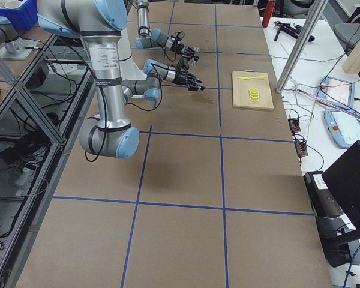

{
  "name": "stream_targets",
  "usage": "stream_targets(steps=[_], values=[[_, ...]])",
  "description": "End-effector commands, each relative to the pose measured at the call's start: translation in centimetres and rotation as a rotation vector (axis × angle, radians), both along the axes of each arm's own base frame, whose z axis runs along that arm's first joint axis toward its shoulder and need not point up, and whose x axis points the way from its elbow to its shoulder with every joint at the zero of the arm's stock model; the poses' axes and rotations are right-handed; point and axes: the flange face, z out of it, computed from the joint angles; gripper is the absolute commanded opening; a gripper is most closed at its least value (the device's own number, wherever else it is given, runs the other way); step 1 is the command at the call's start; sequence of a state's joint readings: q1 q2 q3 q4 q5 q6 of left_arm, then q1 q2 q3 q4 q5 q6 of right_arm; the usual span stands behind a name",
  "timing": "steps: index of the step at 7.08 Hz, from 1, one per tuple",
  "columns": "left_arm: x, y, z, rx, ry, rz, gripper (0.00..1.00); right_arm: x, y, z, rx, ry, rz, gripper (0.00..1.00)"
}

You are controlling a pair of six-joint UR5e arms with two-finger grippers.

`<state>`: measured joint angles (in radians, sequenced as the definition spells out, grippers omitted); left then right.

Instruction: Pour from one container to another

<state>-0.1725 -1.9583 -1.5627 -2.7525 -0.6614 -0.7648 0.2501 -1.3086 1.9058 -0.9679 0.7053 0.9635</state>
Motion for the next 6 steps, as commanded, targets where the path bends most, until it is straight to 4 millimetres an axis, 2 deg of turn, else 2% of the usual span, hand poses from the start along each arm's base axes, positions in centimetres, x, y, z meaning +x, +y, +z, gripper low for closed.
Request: stream_targets(steps=[1, 3, 6], values=[[1.9, -0.4, -4.4, 0.052, 0.009, 0.115, 0.00, -1.2, -0.1, -3.9, 0.000, 0.033, -0.012, 0.06], [5.0, -0.8, -5.5, 0.051, -0.005, 0.137, 0.00, -0.6, 0.1, -6.4, 0.010, 0.083, -0.022, 0.06], [5.8, -0.8, -4.9, 0.051, -0.033, 0.130, 0.00, -0.7, 0.0, -8.4, 0.006, 0.069, -0.041, 0.06]])
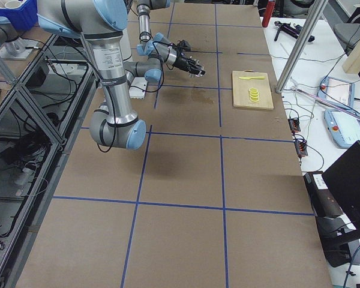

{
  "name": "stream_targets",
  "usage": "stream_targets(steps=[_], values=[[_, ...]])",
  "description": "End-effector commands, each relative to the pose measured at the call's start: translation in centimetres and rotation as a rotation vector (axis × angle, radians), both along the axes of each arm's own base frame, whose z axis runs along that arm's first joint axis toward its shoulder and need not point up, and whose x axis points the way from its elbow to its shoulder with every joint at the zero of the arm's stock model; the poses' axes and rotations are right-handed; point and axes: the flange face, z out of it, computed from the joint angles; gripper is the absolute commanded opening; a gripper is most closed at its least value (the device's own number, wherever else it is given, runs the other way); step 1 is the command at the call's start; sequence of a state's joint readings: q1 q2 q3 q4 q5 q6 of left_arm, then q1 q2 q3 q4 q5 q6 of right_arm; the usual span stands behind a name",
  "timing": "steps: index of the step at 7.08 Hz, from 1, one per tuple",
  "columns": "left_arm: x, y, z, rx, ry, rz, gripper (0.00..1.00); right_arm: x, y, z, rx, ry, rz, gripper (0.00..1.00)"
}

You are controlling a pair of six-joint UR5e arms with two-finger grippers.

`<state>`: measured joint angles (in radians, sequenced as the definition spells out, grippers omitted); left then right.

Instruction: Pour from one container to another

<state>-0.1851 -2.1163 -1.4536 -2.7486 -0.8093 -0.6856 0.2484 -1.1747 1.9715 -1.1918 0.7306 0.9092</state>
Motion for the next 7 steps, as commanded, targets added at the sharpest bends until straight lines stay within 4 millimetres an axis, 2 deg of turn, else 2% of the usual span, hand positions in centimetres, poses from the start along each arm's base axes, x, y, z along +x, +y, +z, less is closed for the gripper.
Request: stream_targets(steps=[1, 3, 5, 7], values=[[0.6, -0.3, 0.6, -0.003, -0.013, -0.030, 0.00, 0.1, -0.3, -1.3, 0.000, 0.000, 0.000, 0.06], [0.4, -0.4, 0.8, -0.005, -0.015, -0.076, 0.00, 0.8, -0.9, -1.6, -0.012, -0.006, -0.014, 0.06], [0.1, -0.1, 0.1, 0.004, 0.036, -0.078, 0.00, 1.4, -1.0, -2.7, -0.003, 0.048, -0.028, 0.06], [0.1, -0.1, -1.5, 0.076, -0.005, -0.075, 0.00, 1.1, -0.9, -3.5, -0.008, 0.074, -0.032, 0.06]])
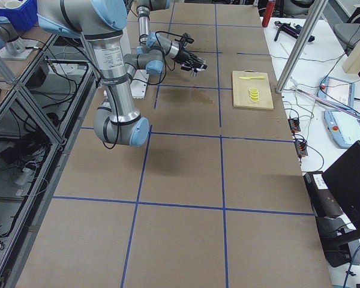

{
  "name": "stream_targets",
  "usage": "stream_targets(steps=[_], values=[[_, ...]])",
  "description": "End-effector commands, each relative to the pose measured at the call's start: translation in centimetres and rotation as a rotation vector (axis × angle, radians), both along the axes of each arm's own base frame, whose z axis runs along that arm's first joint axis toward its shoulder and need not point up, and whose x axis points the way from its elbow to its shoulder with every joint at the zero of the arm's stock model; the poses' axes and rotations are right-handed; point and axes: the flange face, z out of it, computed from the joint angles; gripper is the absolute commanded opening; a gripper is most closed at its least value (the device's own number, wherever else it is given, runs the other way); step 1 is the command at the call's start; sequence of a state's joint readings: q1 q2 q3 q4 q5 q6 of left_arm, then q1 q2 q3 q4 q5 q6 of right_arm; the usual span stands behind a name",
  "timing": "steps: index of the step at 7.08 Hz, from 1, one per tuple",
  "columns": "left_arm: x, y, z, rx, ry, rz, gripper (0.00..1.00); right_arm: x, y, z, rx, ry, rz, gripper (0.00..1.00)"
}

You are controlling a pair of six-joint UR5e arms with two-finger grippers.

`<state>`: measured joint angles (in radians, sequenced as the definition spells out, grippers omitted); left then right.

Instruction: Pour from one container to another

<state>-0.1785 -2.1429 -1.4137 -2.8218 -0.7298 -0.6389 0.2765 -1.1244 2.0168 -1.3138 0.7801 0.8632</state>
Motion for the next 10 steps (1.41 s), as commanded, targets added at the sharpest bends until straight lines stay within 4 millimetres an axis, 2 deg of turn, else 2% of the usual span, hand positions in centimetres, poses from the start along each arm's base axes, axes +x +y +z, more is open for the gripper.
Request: stream_targets(steps=[1, 4, 5, 8, 10], values=[[0.5, 0.0, -1.2, 0.067, -0.069, -0.003, 0.00, -0.3, -0.1, -0.4, 0.001, 0.049, -0.008, 0.06], [2.5, 0.1, -1.7, 0.092, -0.101, 0.059, 0.00, -0.4, 0.0, -1.1, 0.021, 0.080, -0.024, 0.06], [2.7, 0.1, -1.6, 0.093, -0.104, 0.069, 0.00, -0.8, 0.2, -0.8, 0.016, 0.124, -0.046, 0.06], [3.4, 0.0, -2.5, 0.095, -0.097, 0.075, 0.00, -2.3, 0.9, -3.0, 0.001, 0.179, -0.073, 0.06], [3.5, 0.0, -2.8, 0.096, -0.094, 0.075, 0.00, -3.0, 1.5, -3.1, -0.005, 0.215, -0.087, 0.06]])
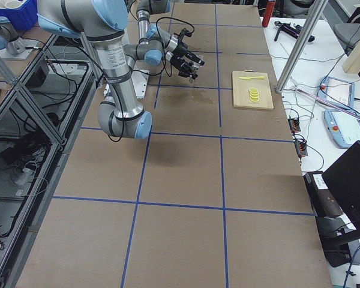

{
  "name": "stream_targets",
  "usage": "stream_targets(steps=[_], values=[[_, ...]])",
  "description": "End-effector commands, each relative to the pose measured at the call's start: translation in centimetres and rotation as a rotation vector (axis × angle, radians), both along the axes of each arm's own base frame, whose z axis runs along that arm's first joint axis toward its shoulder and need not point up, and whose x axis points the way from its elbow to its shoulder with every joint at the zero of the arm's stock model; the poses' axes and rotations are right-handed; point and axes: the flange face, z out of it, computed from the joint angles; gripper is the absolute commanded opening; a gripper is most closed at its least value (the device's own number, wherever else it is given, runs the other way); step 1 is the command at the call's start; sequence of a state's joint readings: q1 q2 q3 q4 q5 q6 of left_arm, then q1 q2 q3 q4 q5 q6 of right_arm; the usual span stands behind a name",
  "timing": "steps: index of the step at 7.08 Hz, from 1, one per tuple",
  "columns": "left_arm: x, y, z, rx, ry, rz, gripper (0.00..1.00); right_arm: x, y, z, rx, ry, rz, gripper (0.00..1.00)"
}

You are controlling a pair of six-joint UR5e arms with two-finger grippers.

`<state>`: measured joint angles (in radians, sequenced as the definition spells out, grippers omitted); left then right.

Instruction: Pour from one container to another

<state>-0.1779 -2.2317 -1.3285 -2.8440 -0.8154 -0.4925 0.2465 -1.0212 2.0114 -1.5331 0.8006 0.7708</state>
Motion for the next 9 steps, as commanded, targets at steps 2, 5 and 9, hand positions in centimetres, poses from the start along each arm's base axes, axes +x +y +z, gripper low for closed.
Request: stream_targets(steps=[2, 5, 9], values=[[0.2, -0.1, -0.2, 0.001, -0.003, 0.001, 0.00, -0.8, 0.5, -0.1, 0.031, 0.099, -0.044, 0.07], [0.2, -0.1, -0.3, 0.033, -0.039, 0.005, 0.00, -1.3, 1.3, 0.2, 0.074, 0.162, -0.051, 0.09], [0.2, -0.1, -0.4, 0.033, -0.037, 0.005, 0.00, -1.4, 1.7, 0.0, 0.152, 0.292, -0.037, 0.10]])
